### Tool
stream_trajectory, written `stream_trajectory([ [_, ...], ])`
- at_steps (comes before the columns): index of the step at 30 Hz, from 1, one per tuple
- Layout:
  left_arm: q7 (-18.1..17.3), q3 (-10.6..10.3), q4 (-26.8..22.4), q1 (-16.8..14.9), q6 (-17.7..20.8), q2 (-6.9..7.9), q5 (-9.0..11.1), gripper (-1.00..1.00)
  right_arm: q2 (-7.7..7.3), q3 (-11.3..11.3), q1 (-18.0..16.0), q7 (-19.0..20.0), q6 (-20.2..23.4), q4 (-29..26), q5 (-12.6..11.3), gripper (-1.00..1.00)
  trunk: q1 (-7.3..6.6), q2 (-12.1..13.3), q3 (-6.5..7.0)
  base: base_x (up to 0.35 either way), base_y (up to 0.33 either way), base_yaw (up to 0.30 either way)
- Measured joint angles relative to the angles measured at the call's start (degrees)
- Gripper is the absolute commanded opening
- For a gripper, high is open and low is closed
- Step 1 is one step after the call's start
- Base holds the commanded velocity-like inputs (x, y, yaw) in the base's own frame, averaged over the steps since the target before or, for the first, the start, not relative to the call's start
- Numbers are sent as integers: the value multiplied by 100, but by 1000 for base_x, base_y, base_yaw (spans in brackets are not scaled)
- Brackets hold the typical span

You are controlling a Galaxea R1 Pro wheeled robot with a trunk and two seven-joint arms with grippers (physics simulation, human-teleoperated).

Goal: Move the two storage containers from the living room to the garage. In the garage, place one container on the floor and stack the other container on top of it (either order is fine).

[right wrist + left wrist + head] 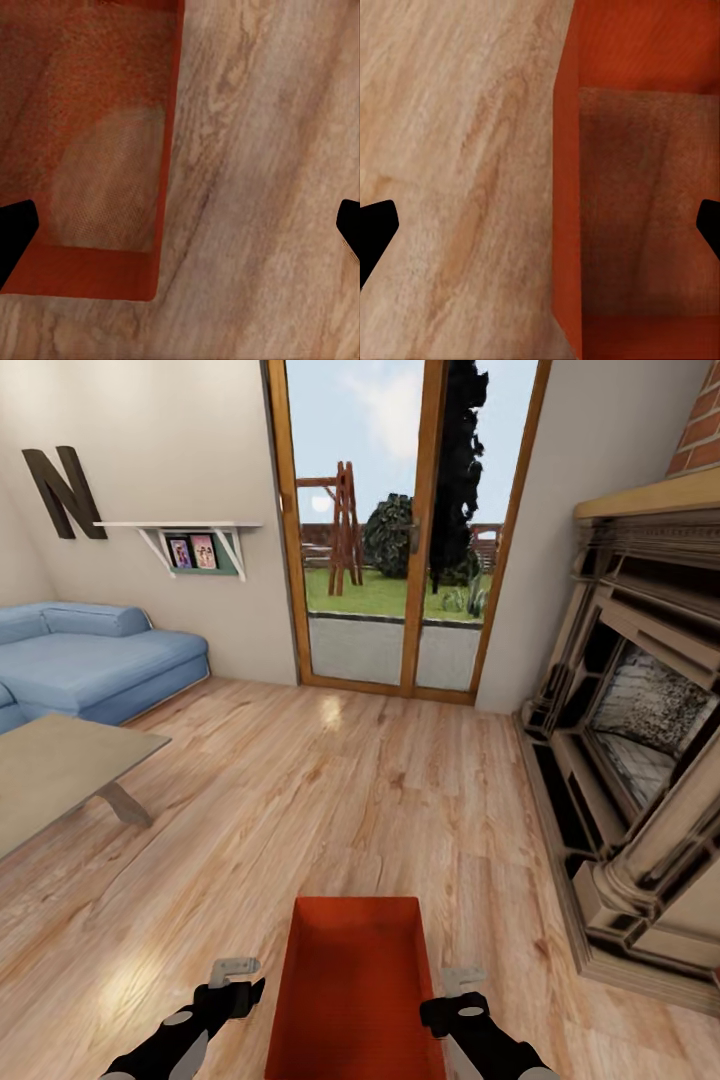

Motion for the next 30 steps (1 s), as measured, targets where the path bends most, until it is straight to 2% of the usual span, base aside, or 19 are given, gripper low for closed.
stream_trajectory([
  [11,-4,0,-8,-1,0,-3,0,100,0,0,0,-2,0,-1,6,100,2,0,0,61,0,-35],
  [30,61,-1,-11,-2,-107,-3,0,100,0,0,0,-9,-1,-3,8,100,3,0,0,-131,0,-2],
])
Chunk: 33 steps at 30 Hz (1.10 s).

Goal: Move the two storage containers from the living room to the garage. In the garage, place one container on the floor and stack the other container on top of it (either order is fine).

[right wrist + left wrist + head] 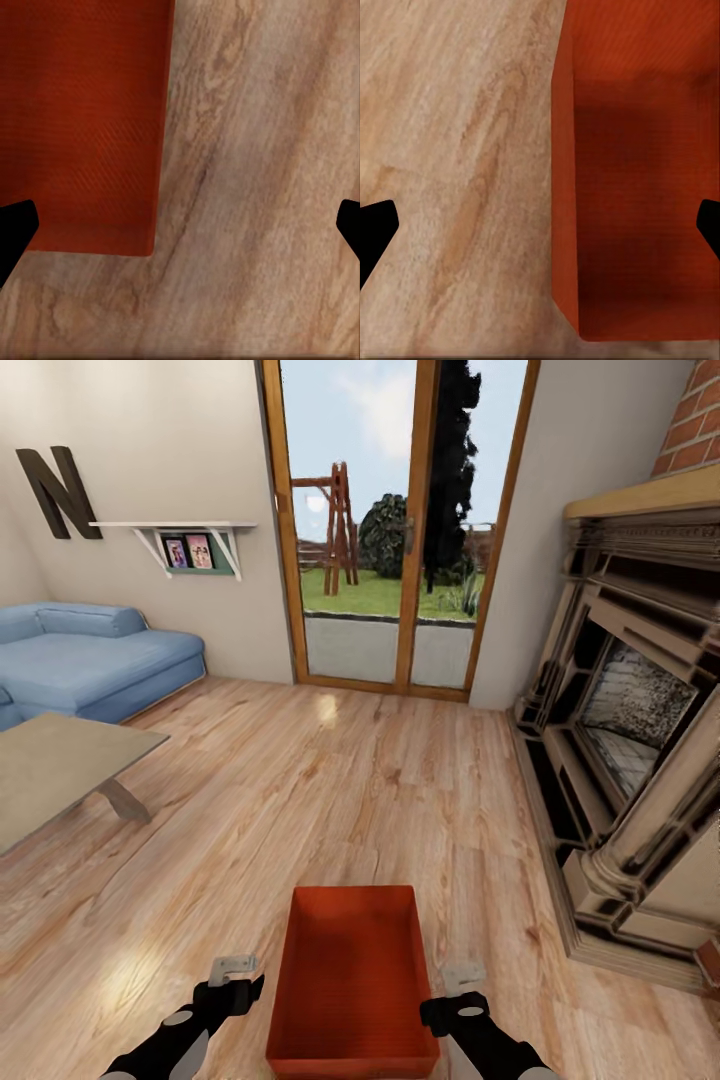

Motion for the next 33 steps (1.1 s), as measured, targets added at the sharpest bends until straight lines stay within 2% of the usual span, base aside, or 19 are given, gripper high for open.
stream_trajectory([
  [14,4,0,7,1,-7,0,-1,100,-8,0,0,0,0,-4,7,100,0,0,0,-85,0,0],
  [33,4,0,2,0,-7,0,0,100,-3,0,0,0,0,-4,15,100,-1,0,0,95,0,0],
])
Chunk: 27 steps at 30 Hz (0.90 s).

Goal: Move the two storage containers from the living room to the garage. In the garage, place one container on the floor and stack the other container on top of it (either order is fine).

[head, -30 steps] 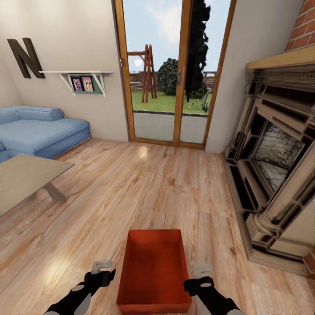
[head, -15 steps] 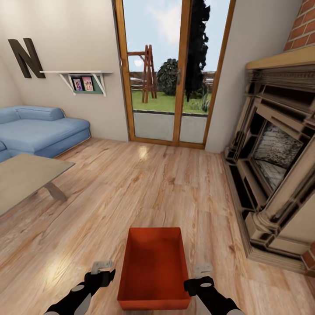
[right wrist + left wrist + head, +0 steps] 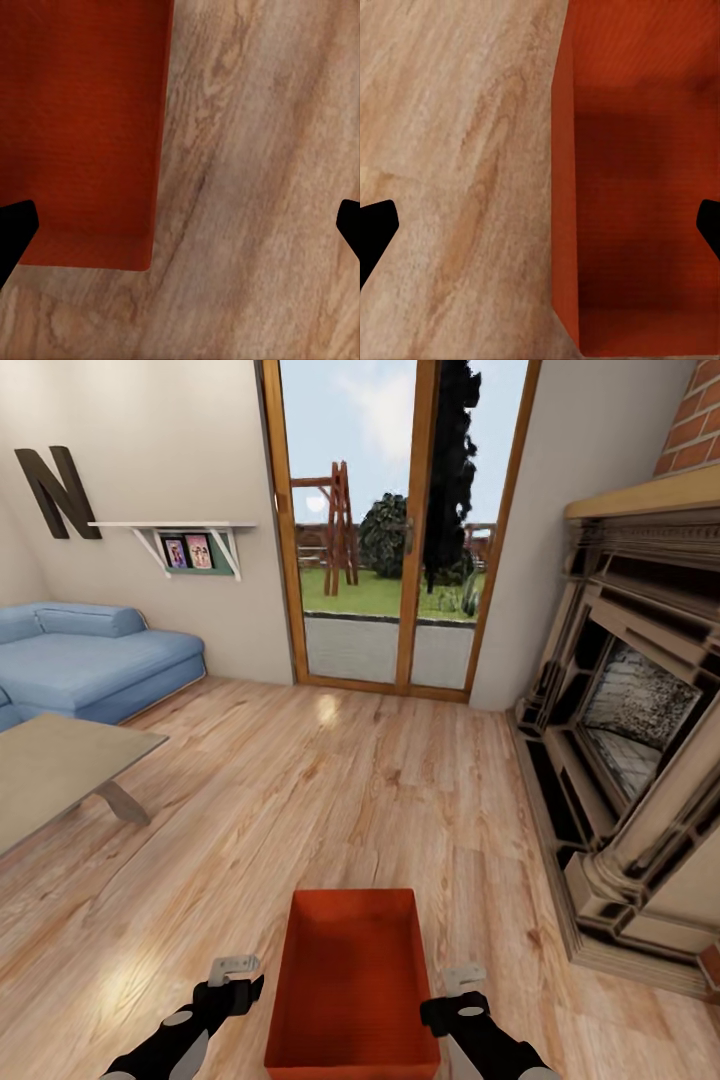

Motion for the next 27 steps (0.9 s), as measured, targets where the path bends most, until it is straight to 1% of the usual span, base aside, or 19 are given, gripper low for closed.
stream_trajectory([
  [15,1,0,2,0,0,0,0,100,-1,0,0,0,0,0,0,100,0,0,0,36,0,0],
  [27,6,0,2,2,0,0,0,100,2,0,0,0,0,2,0,100,0,0,0,95,29,0],
])
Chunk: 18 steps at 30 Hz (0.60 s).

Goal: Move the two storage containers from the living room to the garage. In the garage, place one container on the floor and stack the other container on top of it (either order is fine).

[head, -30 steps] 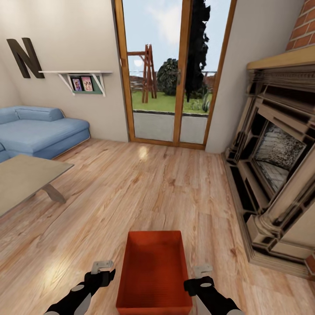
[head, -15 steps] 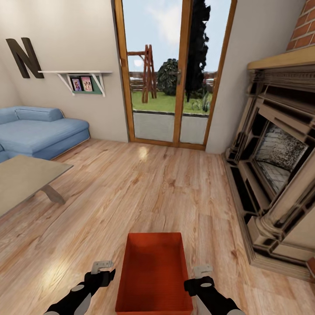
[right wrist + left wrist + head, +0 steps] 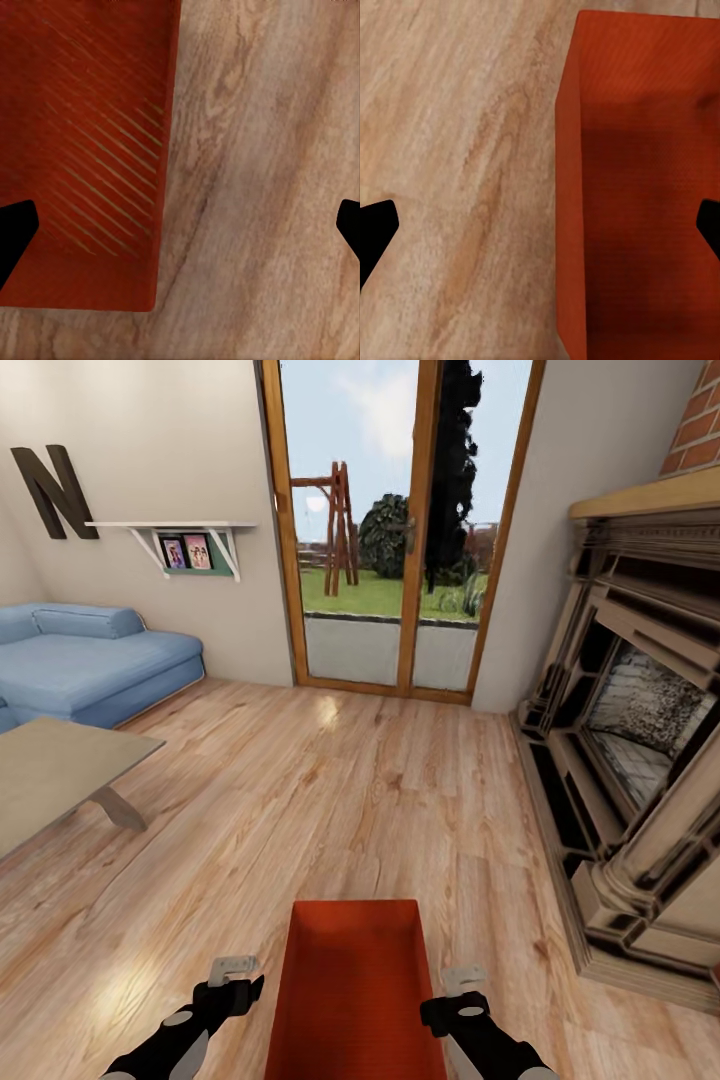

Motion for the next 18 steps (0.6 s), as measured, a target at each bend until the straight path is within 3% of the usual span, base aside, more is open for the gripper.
stream_trajectory([
  [18,-6,0,-4,-4,0,0,0,100,-1,0,0,0,-9,-1,8,100,1,0,0,53,1,0],
])
